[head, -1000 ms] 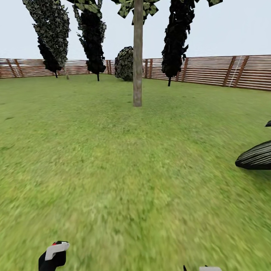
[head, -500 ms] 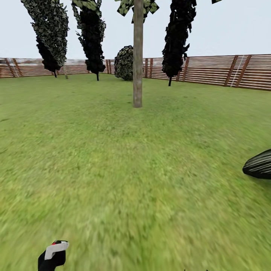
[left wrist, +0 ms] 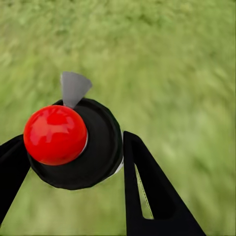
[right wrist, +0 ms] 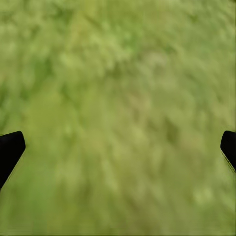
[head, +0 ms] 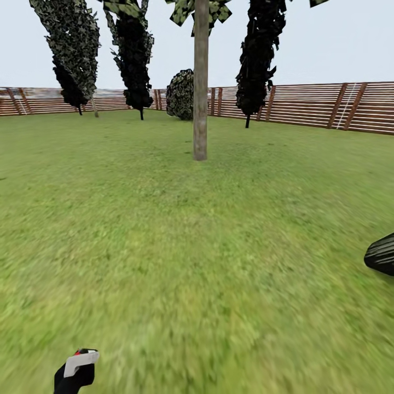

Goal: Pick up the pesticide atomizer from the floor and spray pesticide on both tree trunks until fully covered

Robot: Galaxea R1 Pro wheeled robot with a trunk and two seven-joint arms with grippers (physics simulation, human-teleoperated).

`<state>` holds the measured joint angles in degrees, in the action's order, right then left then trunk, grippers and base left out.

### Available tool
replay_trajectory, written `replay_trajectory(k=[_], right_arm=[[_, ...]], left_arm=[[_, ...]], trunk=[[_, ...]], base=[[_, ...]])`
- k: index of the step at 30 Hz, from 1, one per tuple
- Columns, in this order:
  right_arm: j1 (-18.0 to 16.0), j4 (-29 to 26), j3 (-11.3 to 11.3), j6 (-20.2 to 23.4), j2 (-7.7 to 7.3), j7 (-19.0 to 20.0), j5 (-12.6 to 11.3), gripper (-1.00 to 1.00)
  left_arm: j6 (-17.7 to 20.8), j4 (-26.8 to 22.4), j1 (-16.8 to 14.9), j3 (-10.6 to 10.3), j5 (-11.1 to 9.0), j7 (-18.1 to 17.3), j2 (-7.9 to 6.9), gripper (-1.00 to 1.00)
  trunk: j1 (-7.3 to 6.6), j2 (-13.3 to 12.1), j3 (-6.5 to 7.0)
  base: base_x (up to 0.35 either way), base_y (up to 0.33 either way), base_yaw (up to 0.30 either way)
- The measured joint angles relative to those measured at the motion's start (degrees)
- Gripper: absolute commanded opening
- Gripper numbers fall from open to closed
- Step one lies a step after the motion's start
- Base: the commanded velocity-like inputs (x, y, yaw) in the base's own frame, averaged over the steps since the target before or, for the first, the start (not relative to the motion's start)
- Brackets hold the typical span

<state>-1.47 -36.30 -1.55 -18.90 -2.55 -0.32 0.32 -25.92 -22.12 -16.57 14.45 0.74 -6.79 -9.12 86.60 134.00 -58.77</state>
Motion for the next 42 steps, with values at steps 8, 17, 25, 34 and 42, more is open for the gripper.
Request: replay_trajectory(k=[8, 17, 25, 34, 42], right_arm=[[0.0, 0.0, 0.0, 0.0, 0.06, 0.0, 0.0, 1.0], [0.0, -0.1, 0.3, 0.1, 0.04, 0.4, 0.1, 1.0], [0.0, 0.0, 0.4, 0.2, 0.0, 0.4, 0.2, 1.0], [0.0, 0.1, 0.5, 0.2, 0.0, 0.4, 0.2, 1.0], [0.0, 0.1, 0.5, 0.2, 0.0, 0.4, 0.2, 1.0]], left_arm=[[0.0, 0.4, 0.0, 0.0, 0.1, 0.1, 0.05, -1.0], [0.1, 0.4, 0.0, 0.0, 0.1, 0.0, -0.05, -1.0], [0.1, 0.5, 0.0, 0.0, 0.0, 0.0, -0.06, -1.0], [0.1, 0.5, 0.0, 0.0, 0.1, 0.0, -0.06, -1.0], [0.1, 0.5, 0.0, 0.0, 0.0, 0.0, -0.15, -1.0]], trunk=[[0.0, 0.0, 0.0], [0.0, 0.0, 0.0], [0.0, 0.0, 0.0], [0.0, 0.0, 0.0], [0.0, 0.0, 0.0]], base=[[0.337, 0.0, 0.0], [0.337, 0.0, 0.0], [0.337, 0.0, 0.0], [0.337, 0.0, 0.0], [0.337, 0.0, 0.0]])
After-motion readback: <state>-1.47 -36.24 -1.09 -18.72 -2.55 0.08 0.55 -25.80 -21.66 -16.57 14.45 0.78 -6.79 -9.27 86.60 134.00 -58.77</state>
